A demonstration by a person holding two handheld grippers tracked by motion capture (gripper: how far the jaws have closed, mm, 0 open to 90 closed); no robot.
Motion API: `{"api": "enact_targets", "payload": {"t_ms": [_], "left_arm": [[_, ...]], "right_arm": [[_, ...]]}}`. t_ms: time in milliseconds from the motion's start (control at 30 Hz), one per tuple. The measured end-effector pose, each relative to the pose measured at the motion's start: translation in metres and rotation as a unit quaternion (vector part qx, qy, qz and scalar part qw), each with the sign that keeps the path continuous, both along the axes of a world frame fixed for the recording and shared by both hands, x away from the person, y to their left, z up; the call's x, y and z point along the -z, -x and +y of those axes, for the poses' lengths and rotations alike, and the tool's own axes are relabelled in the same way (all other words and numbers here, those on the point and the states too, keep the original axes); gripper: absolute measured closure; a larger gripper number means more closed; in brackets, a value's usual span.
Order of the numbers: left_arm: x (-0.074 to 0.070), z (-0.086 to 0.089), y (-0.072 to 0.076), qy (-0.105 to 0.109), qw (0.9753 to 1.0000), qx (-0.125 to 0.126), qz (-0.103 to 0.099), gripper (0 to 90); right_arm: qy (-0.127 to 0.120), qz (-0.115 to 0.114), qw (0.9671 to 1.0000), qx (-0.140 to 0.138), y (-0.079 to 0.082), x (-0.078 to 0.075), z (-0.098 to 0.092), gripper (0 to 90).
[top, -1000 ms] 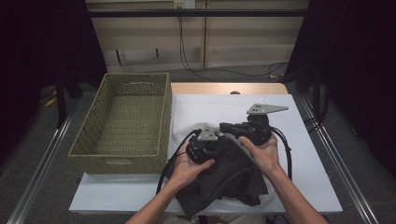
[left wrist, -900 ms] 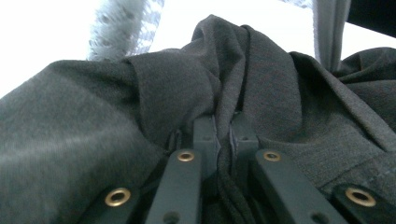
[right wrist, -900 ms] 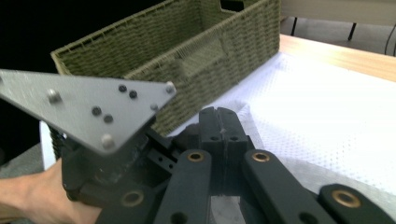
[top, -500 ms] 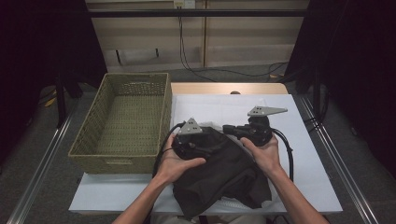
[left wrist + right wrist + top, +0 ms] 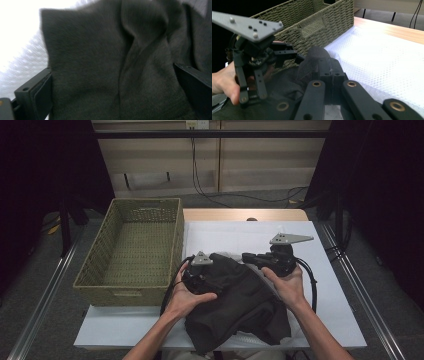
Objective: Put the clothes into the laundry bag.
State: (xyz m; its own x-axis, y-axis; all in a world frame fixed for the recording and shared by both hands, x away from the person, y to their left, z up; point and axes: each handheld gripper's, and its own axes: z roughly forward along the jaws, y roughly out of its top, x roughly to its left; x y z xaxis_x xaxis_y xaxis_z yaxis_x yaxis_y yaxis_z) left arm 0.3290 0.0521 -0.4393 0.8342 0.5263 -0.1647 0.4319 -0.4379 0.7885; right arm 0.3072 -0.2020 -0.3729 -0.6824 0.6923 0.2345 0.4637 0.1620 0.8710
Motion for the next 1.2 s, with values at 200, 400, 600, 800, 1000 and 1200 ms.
{"api": "enact_targets", "payload": {"t_ms": [200,400,600,800,1000,1200], "left_arm": [[-0.008,0.005,0.004,0.009,0.9995,0.028,-0.009,51.6],[-0.026,0.009,0.013,0.034,0.9975,0.053,-0.031,76.4],[-0.04,0.0,0.022,0.044,0.9948,0.082,-0.04,76.8],[-0.044,-0.016,0.025,0.033,0.9917,0.117,-0.042,76.6],[-0.023,-0.032,0.019,0.023,0.9918,0.122,-0.029,76.8],[-0.005,-0.036,0.008,0.005,0.9941,0.107,-0.016,77.0]], "right_arm": [[0.001,0.003,1.0,-0.001,-0.003,0.002,0.004,90.0],[0.0,0.004,1.0,-0.003,-0.006,0.004,0.007,90.0],[0.005,0.012,0.9998,-0.012,-0.017,0.011,0.02,90.0],[-0.011,0.011,0.9996,-0.023,-0.02,0.012,0.03,90.0],[-0.026,-0.005,0.9988,-0.041,-0.009,-0.002,0.033,90.0],[-0.048,-0.007,0.998,-0.042,-0.005,-0.011,0.025,90.0]]}}
